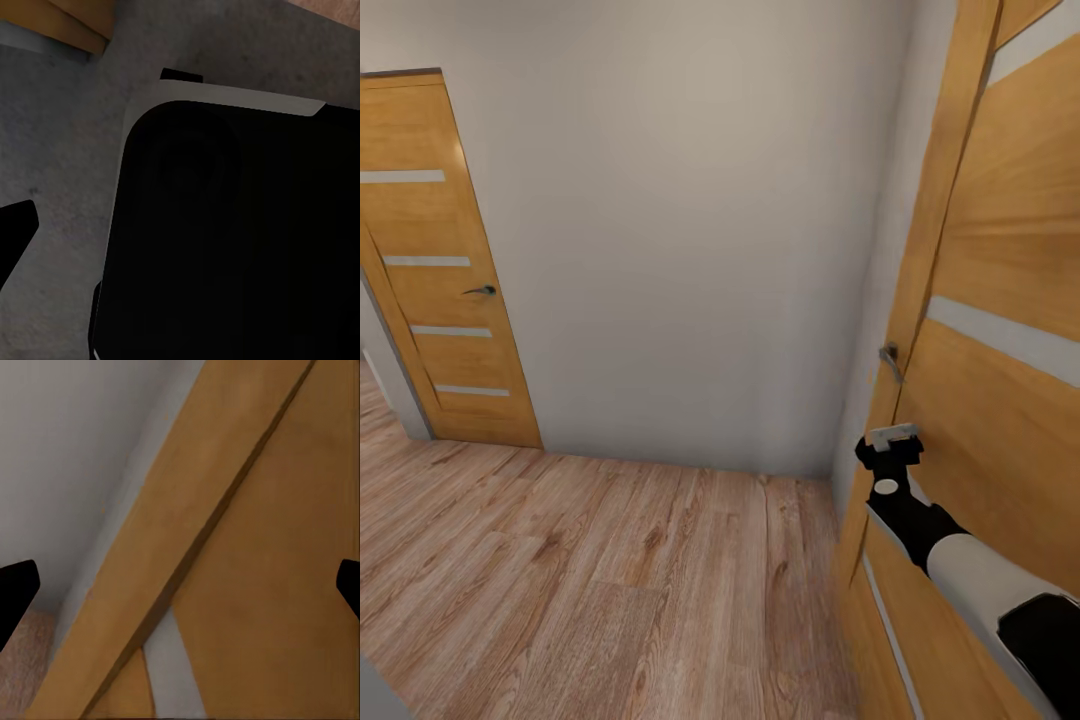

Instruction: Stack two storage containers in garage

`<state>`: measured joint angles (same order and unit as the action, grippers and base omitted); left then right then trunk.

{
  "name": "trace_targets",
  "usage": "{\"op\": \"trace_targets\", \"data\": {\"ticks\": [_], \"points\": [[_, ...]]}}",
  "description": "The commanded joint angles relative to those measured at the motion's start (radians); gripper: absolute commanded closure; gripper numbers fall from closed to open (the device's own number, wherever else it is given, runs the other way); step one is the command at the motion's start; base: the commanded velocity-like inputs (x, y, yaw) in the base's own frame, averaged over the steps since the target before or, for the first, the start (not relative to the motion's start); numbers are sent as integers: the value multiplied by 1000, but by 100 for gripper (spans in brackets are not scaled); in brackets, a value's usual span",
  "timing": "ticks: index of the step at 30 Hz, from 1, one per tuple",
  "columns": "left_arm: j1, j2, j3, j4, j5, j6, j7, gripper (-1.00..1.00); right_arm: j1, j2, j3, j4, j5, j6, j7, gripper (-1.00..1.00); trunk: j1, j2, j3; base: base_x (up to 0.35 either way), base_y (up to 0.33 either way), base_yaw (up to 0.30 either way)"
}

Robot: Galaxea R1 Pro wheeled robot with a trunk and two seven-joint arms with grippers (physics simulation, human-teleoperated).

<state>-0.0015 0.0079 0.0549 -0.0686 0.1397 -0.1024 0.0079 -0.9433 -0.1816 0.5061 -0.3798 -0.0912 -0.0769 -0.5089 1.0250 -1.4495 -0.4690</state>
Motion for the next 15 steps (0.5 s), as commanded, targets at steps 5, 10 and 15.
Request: {"op": "trace_targets", "data": {"ticks": [5,10,15], "points": [[0,0,5,0,4,-2,0,-100,-1,-37,-43,1,-12,-7,-6,-100,0,-1,-1,0,0,0],[0,0,5,0,4,-2,0,-100,-1,-67,-49,1,-12,-7,-6,-100,0,-1,-1,0,0,0],[0,0,5,0,4,-2,0,-100,-1,-90,-57,1,-12,-7,-8,-100,0,-1,-1,0,0,0]]}}
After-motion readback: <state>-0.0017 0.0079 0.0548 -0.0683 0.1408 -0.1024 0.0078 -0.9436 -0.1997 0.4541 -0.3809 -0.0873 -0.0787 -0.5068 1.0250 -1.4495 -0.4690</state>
